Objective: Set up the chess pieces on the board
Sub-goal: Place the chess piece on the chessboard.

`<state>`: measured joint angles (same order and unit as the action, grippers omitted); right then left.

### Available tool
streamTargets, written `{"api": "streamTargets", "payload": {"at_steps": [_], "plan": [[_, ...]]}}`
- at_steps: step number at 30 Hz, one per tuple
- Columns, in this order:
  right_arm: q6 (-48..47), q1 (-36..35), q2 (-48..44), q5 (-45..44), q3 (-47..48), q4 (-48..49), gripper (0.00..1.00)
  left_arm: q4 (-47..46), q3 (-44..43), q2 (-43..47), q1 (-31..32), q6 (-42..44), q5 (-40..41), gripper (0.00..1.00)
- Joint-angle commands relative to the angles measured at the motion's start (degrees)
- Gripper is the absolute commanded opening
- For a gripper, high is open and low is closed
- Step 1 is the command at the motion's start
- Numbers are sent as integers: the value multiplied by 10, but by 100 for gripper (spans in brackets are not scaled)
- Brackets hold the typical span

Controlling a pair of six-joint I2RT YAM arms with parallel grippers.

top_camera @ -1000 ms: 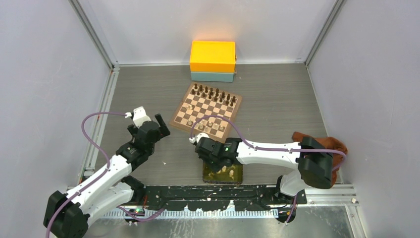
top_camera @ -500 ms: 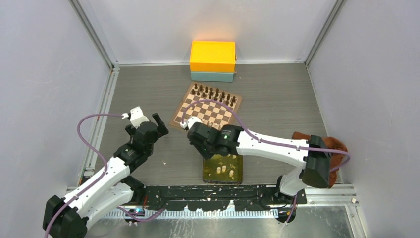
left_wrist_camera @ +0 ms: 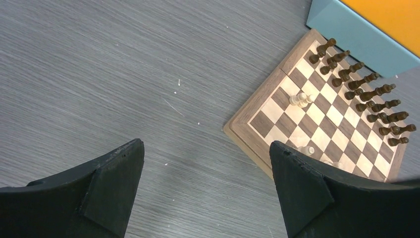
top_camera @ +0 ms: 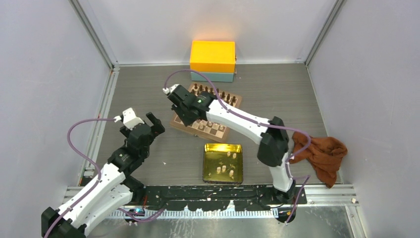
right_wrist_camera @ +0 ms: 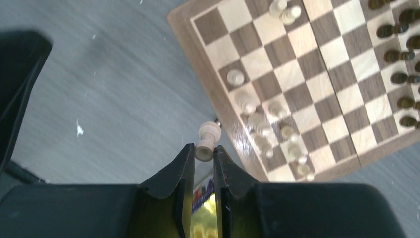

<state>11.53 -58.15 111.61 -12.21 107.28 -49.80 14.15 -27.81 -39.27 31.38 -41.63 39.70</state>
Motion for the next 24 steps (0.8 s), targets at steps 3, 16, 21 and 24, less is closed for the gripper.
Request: {"api": "streamTargets", "payload": {"at_steps": [3, 16, 21, 24], "plan": [[-33, 20, 118, 25, 181, -57, 5, 0, -5, 18, 2, -8, 23, 97], [-16, 49, 284, 69, 394, -109, 5, -2, 9, 47, 2, -10, 22, 97], [-13, 55, 304, 83, 400, -104, 5, -5, 12, 51, 2, -10, 21, 97], [-11, 55, 316, 88, 406, -104, 5, -7, 13, 50, 2, -11, 20, 97]]}}
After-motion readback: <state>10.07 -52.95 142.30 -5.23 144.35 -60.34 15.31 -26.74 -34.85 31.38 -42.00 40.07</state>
